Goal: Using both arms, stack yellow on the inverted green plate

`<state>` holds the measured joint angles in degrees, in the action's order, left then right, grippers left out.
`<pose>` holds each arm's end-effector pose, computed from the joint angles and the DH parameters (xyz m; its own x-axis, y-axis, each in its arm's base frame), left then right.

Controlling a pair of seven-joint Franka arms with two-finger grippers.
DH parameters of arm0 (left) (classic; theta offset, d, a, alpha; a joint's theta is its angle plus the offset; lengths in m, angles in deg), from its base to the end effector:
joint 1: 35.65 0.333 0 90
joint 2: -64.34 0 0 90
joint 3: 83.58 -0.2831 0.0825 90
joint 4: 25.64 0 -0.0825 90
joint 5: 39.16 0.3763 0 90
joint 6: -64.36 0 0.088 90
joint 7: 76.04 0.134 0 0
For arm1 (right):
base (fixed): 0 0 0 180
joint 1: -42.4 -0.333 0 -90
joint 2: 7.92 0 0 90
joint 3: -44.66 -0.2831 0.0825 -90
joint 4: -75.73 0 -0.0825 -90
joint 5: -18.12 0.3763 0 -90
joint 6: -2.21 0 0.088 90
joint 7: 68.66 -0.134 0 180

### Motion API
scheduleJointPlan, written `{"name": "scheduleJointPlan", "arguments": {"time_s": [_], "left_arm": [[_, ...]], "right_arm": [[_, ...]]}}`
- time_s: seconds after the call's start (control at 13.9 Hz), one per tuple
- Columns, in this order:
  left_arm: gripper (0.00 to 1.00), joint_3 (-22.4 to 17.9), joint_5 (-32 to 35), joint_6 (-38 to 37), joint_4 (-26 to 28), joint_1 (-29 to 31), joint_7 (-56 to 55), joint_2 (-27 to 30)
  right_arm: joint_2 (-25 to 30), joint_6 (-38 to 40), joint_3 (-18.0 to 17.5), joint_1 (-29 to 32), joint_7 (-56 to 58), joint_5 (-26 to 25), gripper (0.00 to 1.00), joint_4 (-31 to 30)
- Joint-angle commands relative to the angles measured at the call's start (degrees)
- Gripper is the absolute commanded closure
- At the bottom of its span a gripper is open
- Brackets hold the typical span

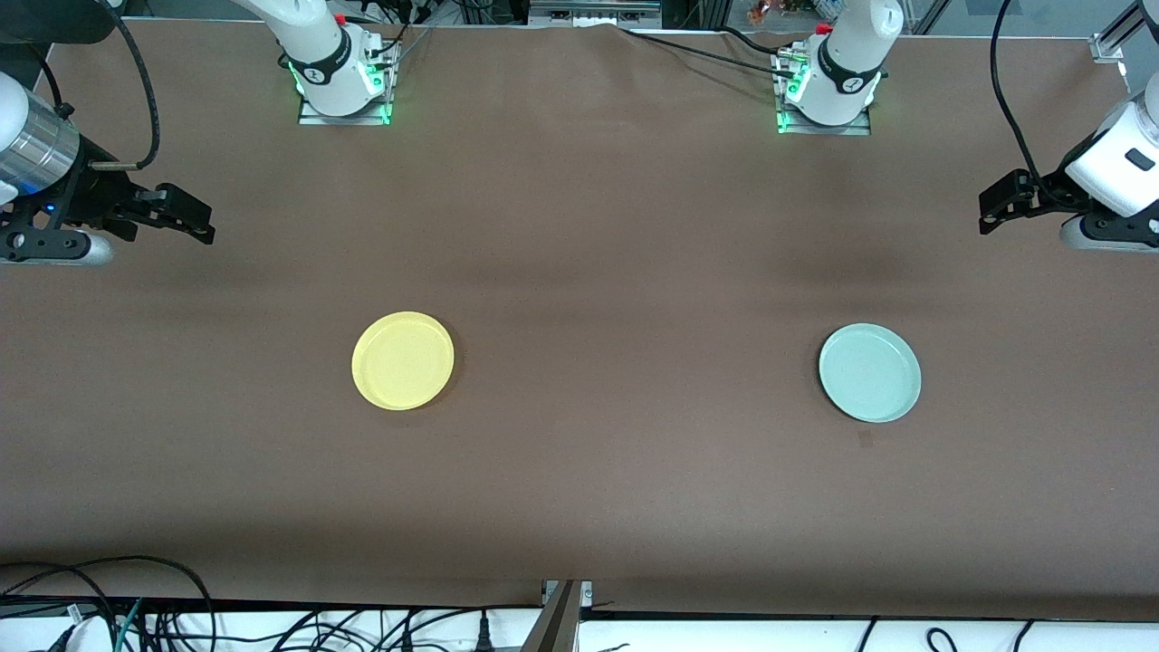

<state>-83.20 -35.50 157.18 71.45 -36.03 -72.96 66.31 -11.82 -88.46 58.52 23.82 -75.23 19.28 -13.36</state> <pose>0.5375 0.0011 0.5302 0.9966 -0.0700 -0.0436 -0.0726 -0.9955 -0.0616 0.5613 0.0527 0.5362 0.9987 -0.0327 -0.0387 -0.0327 -0.9995 0.0005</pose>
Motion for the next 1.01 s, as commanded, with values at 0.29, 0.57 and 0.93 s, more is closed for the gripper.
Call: {"name": "scheduleJointPlan", "arguments": {"time_s": [0.29, 0.57, 0.93], "left_arm": [[0.0, 0.0, -1.6, -1.4, -1.7, 0.4, 0.6, -0.6], [0.0, 0.1, -1.6, -2.6, -1.8, 0.0, 1.0, -1.4], [0.0, -0.4, -1.6, -2.4, -10.0, 3.7, 9.7, -12.9]], "right_arm": [[-0.6, 0.6, -0.3, 0.5, -0.5, -0.8, 0.0, 1.6], [-0.6, 0.6, -0.3, 0.3, -0.3, -0.8, 0.0, 1.6], [-0.8, 1.3, -0.1, 0.5, 7.2, -1.0, 0.0, 1.5]]}}
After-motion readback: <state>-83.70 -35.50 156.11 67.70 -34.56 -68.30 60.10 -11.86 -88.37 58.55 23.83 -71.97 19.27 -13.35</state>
